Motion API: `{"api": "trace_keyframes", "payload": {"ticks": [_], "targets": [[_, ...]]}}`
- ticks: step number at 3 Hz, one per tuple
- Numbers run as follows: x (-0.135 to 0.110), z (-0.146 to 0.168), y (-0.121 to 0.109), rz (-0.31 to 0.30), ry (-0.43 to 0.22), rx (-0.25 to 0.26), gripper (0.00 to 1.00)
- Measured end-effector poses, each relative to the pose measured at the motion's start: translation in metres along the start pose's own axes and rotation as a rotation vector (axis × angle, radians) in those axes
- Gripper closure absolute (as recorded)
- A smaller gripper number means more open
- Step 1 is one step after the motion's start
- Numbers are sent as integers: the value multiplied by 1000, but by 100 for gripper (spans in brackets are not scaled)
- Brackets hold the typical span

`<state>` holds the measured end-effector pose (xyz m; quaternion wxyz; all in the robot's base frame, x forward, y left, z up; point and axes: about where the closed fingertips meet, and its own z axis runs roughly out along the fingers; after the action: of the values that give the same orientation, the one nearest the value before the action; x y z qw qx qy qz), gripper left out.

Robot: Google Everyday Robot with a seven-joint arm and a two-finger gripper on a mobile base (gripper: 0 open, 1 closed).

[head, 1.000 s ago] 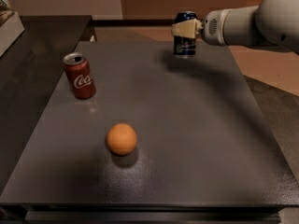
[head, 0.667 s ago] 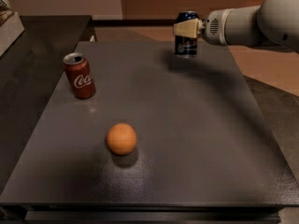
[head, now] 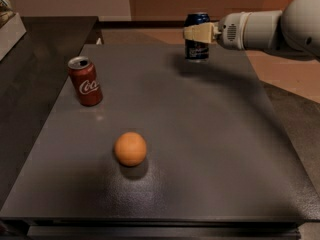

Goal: Place pepsi can upright

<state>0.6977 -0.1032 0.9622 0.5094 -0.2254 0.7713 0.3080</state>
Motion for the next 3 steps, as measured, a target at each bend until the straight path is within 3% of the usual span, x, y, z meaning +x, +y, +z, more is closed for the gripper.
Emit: {"api": "trace_keyframes", "payload": {"ticks": [1,2,3], "targets": [[-3,-3,4,-98,-57,-104,100],[-4,-10,9,-186,-108,-137,100],[-3,-21,18,-290,-151,-123,100]]}}
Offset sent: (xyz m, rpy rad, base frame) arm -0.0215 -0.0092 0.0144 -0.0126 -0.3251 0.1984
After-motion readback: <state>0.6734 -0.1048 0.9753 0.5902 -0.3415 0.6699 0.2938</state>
